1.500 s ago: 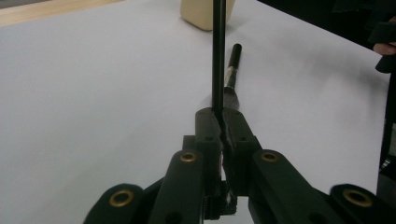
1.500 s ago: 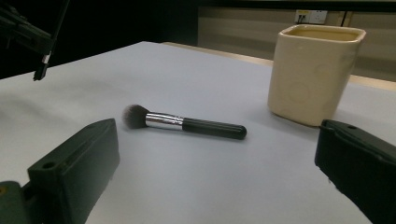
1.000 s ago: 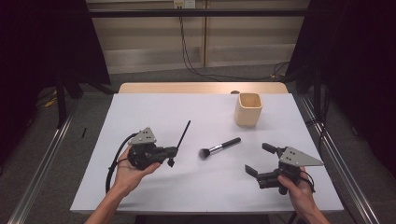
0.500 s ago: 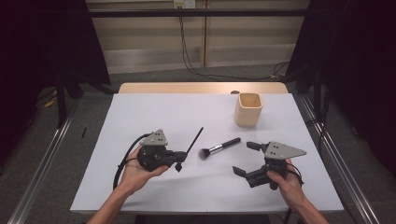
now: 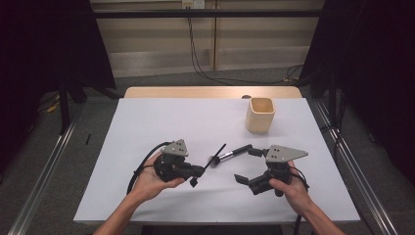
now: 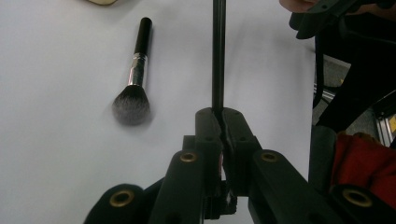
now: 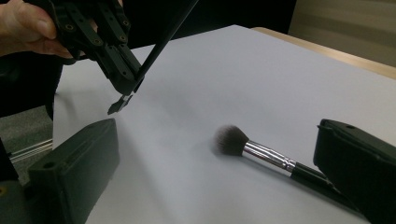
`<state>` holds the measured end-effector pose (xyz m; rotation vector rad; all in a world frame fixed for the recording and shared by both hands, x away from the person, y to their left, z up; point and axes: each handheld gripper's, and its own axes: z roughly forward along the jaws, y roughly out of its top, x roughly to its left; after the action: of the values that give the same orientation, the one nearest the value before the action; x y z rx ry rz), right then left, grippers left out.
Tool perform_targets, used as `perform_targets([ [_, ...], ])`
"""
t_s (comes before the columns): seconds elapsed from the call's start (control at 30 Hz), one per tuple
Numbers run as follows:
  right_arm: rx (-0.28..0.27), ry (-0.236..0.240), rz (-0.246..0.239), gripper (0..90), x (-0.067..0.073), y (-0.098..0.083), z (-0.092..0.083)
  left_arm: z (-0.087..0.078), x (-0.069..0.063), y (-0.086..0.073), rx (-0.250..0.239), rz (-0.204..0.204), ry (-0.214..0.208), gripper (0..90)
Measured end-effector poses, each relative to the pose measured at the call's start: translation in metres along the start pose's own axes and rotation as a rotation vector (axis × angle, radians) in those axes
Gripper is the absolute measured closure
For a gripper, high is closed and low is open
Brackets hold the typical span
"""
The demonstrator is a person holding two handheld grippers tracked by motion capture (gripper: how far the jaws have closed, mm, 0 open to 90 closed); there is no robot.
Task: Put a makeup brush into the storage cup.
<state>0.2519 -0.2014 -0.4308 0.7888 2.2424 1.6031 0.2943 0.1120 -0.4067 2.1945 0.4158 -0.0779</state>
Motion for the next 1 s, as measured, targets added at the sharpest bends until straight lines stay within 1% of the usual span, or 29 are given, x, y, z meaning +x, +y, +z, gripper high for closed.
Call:
perform_targets([
  [0.03,0.007,0.001,-0.001,0.4,0.0,0.001,0.002,0.001,0.0,0.001,0.014,0.005,-0.003,86.2],
  [0.1,0.013,0.018,-0.011,1.0,0.0,0.002,0.005,0.002,0.001,0.002,0.018,0.006,-0.009,86.2],
  [0.17,0.018,0.032,-0.007,1.0,0.001,0.005,0.008,0.003,0.001,0.003,0.026,0.008,-0.021,86.1],
  [0.2,0.018,0.032,-0.007,1.0,0.001,0.005,0.008,0.003,0.001,0.003,0.026,0.008,-0.021,86.2],
  [0.23,0.037,0.051,-0.013,0.8,0.002,0.008,0.011,0.003,0.001,0.004,0.041,0.01,-0.024,86.1],
  [0.27,0.05,0.063,-0.009,0.7,0.002,0.009,0.013,0.001,0.0,0.006,0.068,0.03,-0.029,86.1],
  [0.33,0.08,0.118,0.004,0.7,0.002,0.012,0.016,0.0,0.0,0.007,0.074,0.029,-0.031,86.1],
  [0.37,0.096,0.14,0.003,0.7,0.002,0.013,0.018,-0.002,0.0,0.008,0.093,0.044,-0.038,86.1],
  [0.4,0.106,0.154,0.002,0.7,0.003,0.014,0.019,-0.002,0.0,0.008,0.093,0.044,-0.038,86.2],
  [0.43,0.114,0.163,0.0,0.7,0.003,0.015,0.019,-0.002,-0.001,0.009,0.119,0.058,-0.041,86.1],
  [0.5,0.123,0.167,-0.002,0.7,0.003,0.016,0.02,-0.001,-0.002,0.009,0.127,0.06,-0.04,86.1],
  [0.53,0.156,0.186,-0.006,0.7,0.002,0.018,0.022,-0.001,-0.002,0.01,0.15,0.07,-0.046,86.2],
  [0.57,0.156,0.186,-0.006,0.7,0.002,0.018,0.022,-0.001,-0.002,0.01,0.15,0.07,-0.046,86.2],
  [0.6,0.169,0.193,-0.009,0.7,0.001,0.02,0.023,-0.001,-0.002,0.011,0.166,0.074,-0.048,86.2],
  [0.63,0.175,0.184,-0.01,0.7,0.0,0.022,0.024,0.0,-0.002,0.012,0.185,0.076,-0.046,86.1],
  [0.7,0.173,0.183,-0.003,0.7,-0.002,0.022,0.024,0.0,-0.001,0.014,0.192,0.074,-0.049,86.1],
  [0.73,0.181,0.18,0.0,0.7,-0.003,0.023,0.025,0.0,-0.001,0.016,0.215,0.085,-0.05,86.1],
  [0.77,0.181,0.18,0.0,0.7,-0.003,0.023,0.025,0.0,-0.001,0.016,0.215,0.085,-0.05,86.1],
  [0.8,0.197,0.177,0.003,0.7,-0.005,0.023,0.025,0.001,-0.001,0.018,0.236,0.091,-0.055,86.1],
  [0.83,0.207,0.173,0.0,0.7,-0.006,0.023,0.025,0.002,-0.001,0.019,0.246,0.093,-0.054,86.1],
  [0.87,0.215,0.168,-0.005,0.7,-0.007,0.023,0.026,0.002,-0.001,0.019,0.246,0.093,-0.054,86.1],
  [0.9,0.215,0.168,-0.005,0.7,-0.007,0.023,0.026,0.002,-0.001,0.02,0.262,0.101,-0.057,86.1],
  [0.93,0.232,0.17,-0.011,0.7,-0.008,0.024,0.027,0.003,-0.002,0.021,0.282,0.106,-0.059,86.1],
  [0.97,0.232,0.17,-0.011,0.7,-0.008,0.024,0.027,0.003,-0.002,0.021,0.282,0.106,-0.059,86.1],
  [1.0,0.244,0.173,-0.013,0.7,-0.008,0.025,0.028,0.004,-0.002,0.022,0.292,0.108,-0.059,86.1],
])
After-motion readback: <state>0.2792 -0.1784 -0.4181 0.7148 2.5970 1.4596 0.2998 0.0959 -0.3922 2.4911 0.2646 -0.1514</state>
